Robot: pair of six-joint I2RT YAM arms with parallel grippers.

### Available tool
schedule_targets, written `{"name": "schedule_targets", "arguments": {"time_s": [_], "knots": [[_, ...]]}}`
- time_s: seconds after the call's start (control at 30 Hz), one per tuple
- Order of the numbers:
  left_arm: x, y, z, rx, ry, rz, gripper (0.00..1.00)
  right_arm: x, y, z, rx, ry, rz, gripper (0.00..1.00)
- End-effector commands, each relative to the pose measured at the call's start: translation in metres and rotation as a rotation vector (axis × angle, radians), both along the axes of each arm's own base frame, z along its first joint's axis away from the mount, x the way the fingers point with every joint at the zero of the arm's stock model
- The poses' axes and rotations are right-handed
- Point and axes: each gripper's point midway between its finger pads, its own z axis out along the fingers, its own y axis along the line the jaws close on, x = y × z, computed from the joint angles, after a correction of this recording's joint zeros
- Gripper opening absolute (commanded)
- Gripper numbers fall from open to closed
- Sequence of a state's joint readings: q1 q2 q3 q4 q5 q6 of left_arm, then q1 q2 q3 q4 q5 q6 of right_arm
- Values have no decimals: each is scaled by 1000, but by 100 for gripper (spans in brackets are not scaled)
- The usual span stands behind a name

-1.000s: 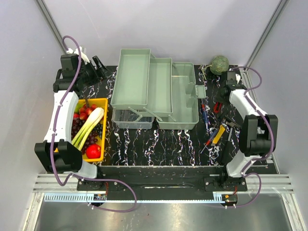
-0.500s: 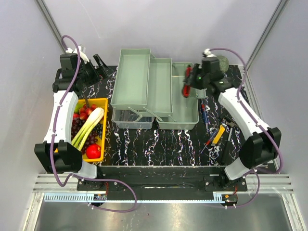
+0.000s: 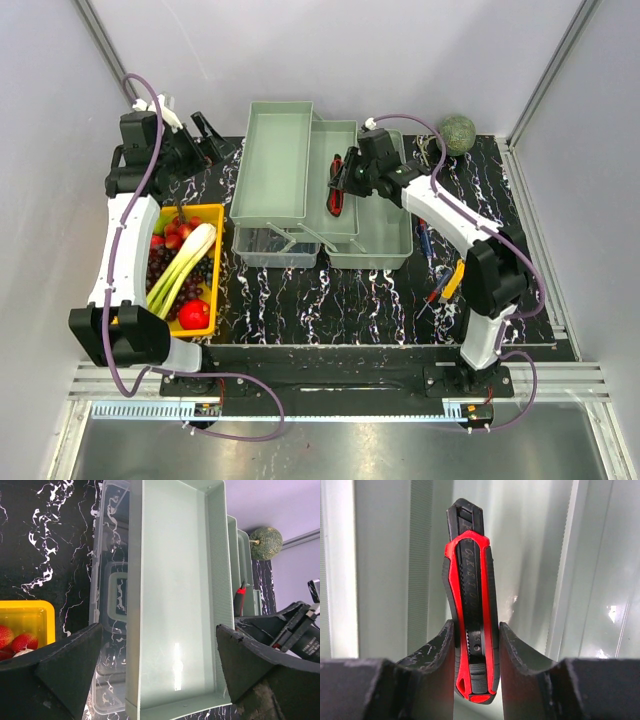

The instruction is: Pack the tool kit

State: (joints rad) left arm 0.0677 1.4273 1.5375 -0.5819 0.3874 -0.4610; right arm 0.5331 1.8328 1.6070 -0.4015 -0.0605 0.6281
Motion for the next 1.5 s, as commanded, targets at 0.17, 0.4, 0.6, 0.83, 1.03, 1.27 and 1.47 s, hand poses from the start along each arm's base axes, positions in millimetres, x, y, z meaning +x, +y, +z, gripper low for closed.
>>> {"name": "schedule_targets", "arguments": {"time_s": [0.17,0.4,0.6,0.83,1.03,1.27,1.47], "knots": [[-9,-3,16,-11,-52,-17,99,26,12,7,-51,-38,-95,20],[-13,-3,18,-3,-59,-24,99,28,7,2,-112,-40,-78,51],[-15,-4,24,5,-70,-43,99,26,0,31,-128,-108,-65,68],[-21,-10,34,-6,-93,-77,99,10,-50,96,-158,-223,-108,72],[-33,-30,49,-45,-127,-187,99,-1,-169,79,-186,-145,-351,73],[-53,-60,56,-94,-130,-297,99,-59,-265,34,-262,19,-649,73],[-66,-81,45,-118,-84,-371,99,-140,-302,-34,-305,293,-838,68]]}}
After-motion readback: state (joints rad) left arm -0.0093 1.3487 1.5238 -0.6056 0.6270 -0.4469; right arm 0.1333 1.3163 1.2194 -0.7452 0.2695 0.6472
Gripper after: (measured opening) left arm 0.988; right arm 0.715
